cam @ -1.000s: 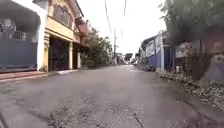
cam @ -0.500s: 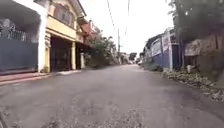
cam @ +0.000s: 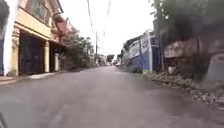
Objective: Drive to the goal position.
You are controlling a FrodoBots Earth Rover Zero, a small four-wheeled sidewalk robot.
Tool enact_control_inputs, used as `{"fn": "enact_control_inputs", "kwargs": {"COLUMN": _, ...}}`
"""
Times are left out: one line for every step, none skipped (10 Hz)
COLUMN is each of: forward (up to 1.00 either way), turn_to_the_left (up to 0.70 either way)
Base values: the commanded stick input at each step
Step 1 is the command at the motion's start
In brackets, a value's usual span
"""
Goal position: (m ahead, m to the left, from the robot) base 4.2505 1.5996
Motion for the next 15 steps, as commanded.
{"fn": "enact_control_inputs", "kwargs": {"forward": 0.85, "turn_to_the_left": 0.09}}
{"fn": "enact_control_inputs", "kwargs": {"forward": 0.85, "turn_to_the_left": 0.09}}
{"fn": "enact_control_inputs", "kwargs": {"forward": 0.85, "turn_to_the_left": 0.09}}
{"fn": "enact_control_inputs", "kwargs": {"forward": 0.85, "turn_to_the_left": 0.09}}
{"fn": "enact_control_inputs", "kwargs": {"forward": 0.85, "turn_to_the_left": 0.09}}
{"fn": "enact_control_inputs", "kwargs": {"forward": 0.85, "turn_to_the_left": 0.09}}
{"fn": "enact_control_inputs", "kwargs": {"forward": 0.85, "turn_to_the_left": 0.09}}
{"fn": "enact_control_inputs", "kwargs": {"forward": 0.85, "turn_to_the_left": 0.09}}
{"fn": "enact_control_inputs", "kwargs": {"forward": 0.85, "turn_to_the_left": 0.09}}
{"fn": "enact_control_inputs", "kwargs": {"forward": 0.85, "turn_to_the_left": 0.09}}
{"fn": "enact_control_inputs", "kwargs": {"forward": 0.85, "turn_to_the_left": 0.09}}
{"fn": "enact_control_inputs", "kwargs": {"forward": 0.85, "turn_to_the_left": 0.09}}
{"fn": "enact_control_inputs", "kwargs": {"forward": 0.85, "turn_to_the_left": 0.09}}
{"fn": "enact_control_inputs", "kwargs": {"forward": 0.85, "turn_to_the_left": 0.09}}
{"fn": "enact_control_inputs", "kwargs": {"forward": 0.85, "turn_to_the_left": 0.09}}
